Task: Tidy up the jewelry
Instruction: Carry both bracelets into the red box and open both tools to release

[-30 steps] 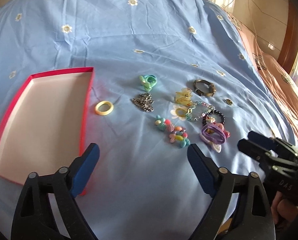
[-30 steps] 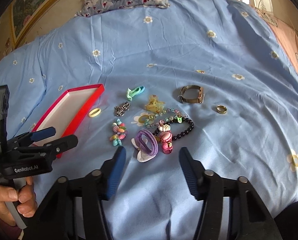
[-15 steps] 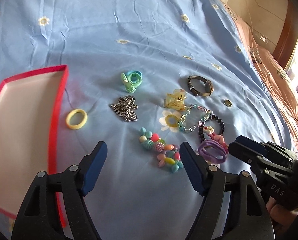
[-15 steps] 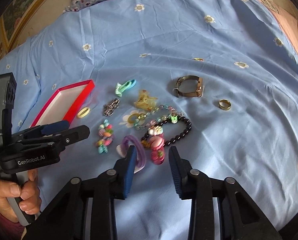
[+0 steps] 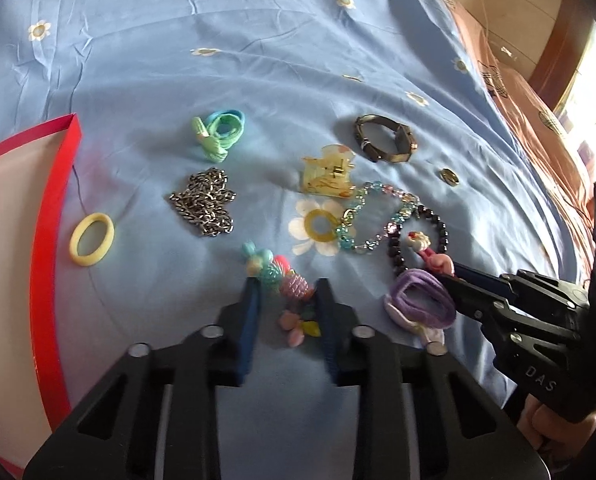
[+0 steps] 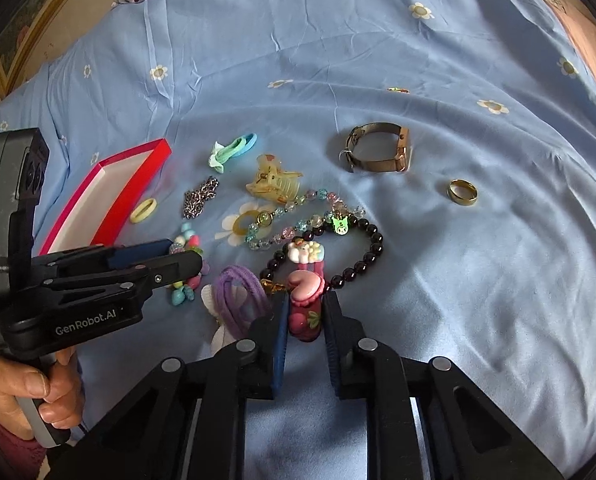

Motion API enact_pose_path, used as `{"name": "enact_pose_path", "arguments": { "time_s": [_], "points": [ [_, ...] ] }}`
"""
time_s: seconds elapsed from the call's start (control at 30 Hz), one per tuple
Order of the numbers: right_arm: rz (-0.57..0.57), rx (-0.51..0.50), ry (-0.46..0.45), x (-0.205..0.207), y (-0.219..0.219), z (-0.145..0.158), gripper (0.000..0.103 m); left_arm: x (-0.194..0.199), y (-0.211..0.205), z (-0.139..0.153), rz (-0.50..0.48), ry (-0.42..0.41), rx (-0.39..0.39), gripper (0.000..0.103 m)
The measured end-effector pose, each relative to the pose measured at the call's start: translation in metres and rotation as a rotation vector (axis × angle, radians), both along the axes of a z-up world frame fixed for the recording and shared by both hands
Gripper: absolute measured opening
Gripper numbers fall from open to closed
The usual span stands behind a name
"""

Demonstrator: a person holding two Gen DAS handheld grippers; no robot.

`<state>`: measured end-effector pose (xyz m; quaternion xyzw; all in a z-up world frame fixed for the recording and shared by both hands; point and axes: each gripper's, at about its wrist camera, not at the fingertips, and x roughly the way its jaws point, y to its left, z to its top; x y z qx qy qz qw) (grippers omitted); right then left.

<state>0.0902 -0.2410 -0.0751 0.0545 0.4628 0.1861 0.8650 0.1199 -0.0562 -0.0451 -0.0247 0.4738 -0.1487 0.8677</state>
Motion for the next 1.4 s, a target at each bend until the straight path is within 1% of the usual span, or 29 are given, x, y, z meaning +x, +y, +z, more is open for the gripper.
{"name": "enact_pose_path", "arguments": {
  "time_s": [0.1,0.2,0.43,0.67,0.83,1.0,1.23,1.4],
  "points": [
    [-0.005,0.01,-0.008,-0.002,-0.002,0.004,0.017,-0.004,0.001,0.003,-0.005,-0.006,-0.005,0.011],
    [-0.007,0.019,-0.028,-0.003,-0.003,0.011,0.017,-0.008,0.005,0.006,-0.003,-0.017,-0.012,0.005],
    [-0.004,0.058,-0.063,-0.003,-0.002,0.03,0.016,-0.019,0.023,0.02,0.033,-0.041,-0.054,0.005],
    [0.041,0.091,-0.08,-0.002,0.016,0.042,0.016,-0.033,0.042,0.044,0.06,-0.091,-0.086,0.005],
    [0.075,0.114,-0.086,-0.002,0.039,0.05,0.016,-0.044,0.062,0.057,0.102,-0.121,-0.098,0.005],
    [0.131,0.132,-0.09,0.0,0.067,0.055,0.016,-0.053,0.093,0.066,0.165,-0.142,-0.103,0.005],
    [0.236,0.166,-0.085,0.005,0.125,0.057,0.016,-0.058,0.138,0.068,0.264,-0.154,-0.093,0.005],
    [0.314,0.177,-0.075,0.008,0.169,0.053,0.016,-0.058,0.17,0.064,0.324,-0.149,-0.083,0.005]
  ]
}}
